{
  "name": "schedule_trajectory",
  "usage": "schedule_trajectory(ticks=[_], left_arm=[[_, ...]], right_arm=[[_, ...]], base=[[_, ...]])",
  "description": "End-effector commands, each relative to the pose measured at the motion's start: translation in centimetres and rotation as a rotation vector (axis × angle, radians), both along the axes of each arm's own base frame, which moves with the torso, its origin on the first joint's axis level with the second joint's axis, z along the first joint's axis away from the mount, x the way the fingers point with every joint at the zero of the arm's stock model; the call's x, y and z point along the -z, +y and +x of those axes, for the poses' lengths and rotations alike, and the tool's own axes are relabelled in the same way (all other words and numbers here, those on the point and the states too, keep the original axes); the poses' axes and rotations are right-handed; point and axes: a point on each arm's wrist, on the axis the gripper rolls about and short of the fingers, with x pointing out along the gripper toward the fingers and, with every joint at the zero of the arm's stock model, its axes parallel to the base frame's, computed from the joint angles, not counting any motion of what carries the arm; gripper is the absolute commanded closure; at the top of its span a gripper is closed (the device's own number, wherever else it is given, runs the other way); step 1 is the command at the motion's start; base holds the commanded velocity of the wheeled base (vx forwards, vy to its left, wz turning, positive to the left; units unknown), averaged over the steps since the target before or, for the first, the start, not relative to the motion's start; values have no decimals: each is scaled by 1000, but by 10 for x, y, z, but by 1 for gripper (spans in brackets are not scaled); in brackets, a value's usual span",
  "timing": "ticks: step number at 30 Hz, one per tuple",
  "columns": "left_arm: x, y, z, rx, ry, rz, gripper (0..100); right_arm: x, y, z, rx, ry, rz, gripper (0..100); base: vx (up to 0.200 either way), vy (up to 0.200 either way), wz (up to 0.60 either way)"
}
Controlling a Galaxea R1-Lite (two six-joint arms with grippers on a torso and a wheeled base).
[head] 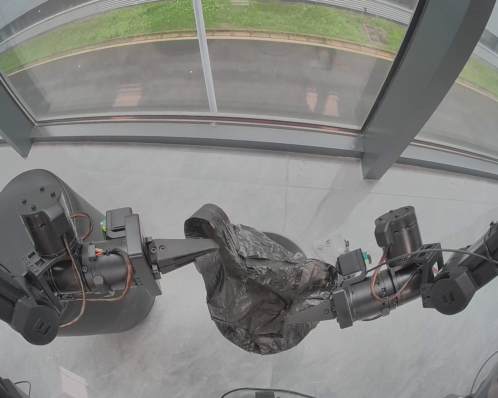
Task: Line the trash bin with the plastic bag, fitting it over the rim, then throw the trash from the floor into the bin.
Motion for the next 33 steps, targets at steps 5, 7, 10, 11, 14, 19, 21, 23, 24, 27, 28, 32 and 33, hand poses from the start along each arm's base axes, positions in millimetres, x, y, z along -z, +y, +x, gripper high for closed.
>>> schedule_trajectory(ticks=[5,7,10,11,14,19,21,23,24,27,28,32,33], left_arm=[[11,-1,10,-13,34,15,100],[14,0,13,-22,38,18,100],[16,3,17,-36,36,16,100],[17,3,18,-36,33,14,100],[22,3,20,-37,24,10,100],[29,1,26,-39,20,7,100],[31,0,28,-39,17,6,100],[33,0,29,-38,16,4,100],[34,-1,30,-38,13,3,100],[36,-1,32,-38,7,1,100],[38,-1,33,-41,6,0,100],[44,-2,36,-41,10,1,100],[46,-2,37,-41,13,2,100]], right_arm=[[17,2,15,24,-4,1,100],[19,2,18,29,-6,1,100],[23,0,29,48,-10,0,100],[24,0,30,50,-12,-1,100],[28,0,34,56,-10,-7,100],[37,0,41,84,-43,-45,100],[40,0,45,97,-66,-63,100],[40,2,47,106,-77,-71,100],[42,3,49,110,-79,-75,100],[44,4,52,112,-80,-77,100],[45,5,54,113,-79,-78,100],[49,5,54,115,-72,-84,100],[50,5,55,116,-70,-87,100]], base=[[0,0,0],[0,0,0],[0,0,0],[0,0,0],[0,0,0],[0,0,0],[0,0,0],[0,0,0],[0,0,0],[0,0,0],[0,0,0],[0,0,0],[0,0,0]])
